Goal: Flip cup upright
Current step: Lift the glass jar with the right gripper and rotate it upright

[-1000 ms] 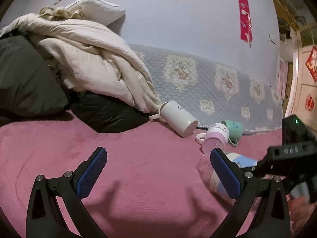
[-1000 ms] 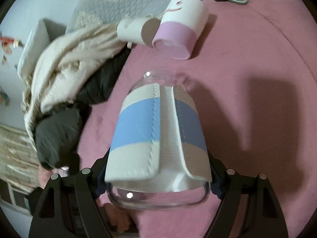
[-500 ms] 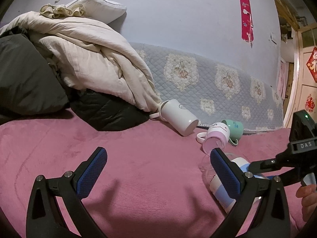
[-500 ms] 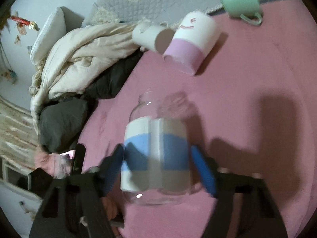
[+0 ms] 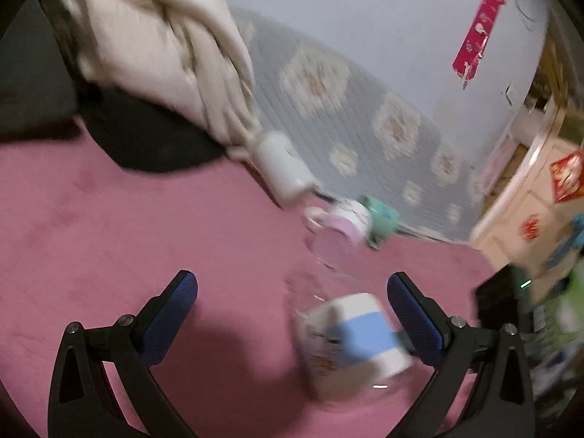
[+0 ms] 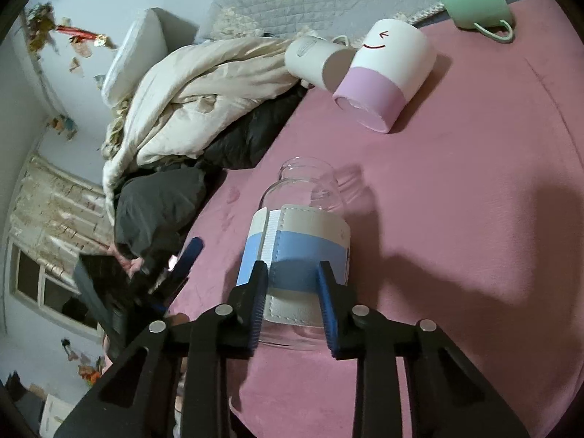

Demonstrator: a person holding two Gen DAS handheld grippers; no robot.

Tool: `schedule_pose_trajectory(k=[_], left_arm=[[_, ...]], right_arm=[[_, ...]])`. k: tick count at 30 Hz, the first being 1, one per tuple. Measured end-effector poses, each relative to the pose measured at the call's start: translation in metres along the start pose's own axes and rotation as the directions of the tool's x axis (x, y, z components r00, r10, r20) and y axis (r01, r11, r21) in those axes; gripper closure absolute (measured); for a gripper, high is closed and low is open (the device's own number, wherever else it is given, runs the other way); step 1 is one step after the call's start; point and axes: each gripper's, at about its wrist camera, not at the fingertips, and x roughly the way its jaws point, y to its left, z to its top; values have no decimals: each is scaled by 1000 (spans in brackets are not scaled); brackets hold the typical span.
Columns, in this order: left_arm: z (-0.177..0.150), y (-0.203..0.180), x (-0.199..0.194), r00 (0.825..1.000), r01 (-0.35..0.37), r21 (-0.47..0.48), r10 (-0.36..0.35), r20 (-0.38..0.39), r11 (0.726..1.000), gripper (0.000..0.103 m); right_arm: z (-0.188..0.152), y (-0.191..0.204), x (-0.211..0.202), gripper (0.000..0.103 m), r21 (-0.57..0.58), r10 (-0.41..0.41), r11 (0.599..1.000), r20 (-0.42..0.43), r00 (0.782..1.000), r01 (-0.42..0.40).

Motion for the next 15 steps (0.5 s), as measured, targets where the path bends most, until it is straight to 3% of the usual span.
schedule_pose_trajectory(k=[2,4,6,8,10,12,14,15], left_arm=[[9,-8,16,991,4,-51,-11,-132,999,5],[15,-18,32,977,8,-69,-22,-213,998,8],[22,-28,54,960,-47,-62,28,-277,997,8],[26,-34,77,937,-83,-61,57,-344,995,8],[23,-35,100,908,-76,-104,25,-419,992,9],[16,-35,121,871,-90,-142,9,-491,986,17],[7,-39,133,850,-154,-94,83,-520,983,29],[6,-40,135,852,-160,-87,93,-515,983,30]], right_arm=[[1,-7,0,75,5,31,1000,-9,999,-31],[1,-15,-1,76,18,64,998,-17,998,-63],[0,-20,-1,76,29,87,996,-20,996,-87],[0,-25,-2,76,39,105,994,-22,994,-104],[0,-27,-2,76,47,112,993,-24,993,-111],[0,-26,-2,75,41,111,993,-28,993,-110],[1,-25,-2,75,38,105,994,-32,994,-104],[1,-25,-2,75,36,97,995,-32,995,-95]])
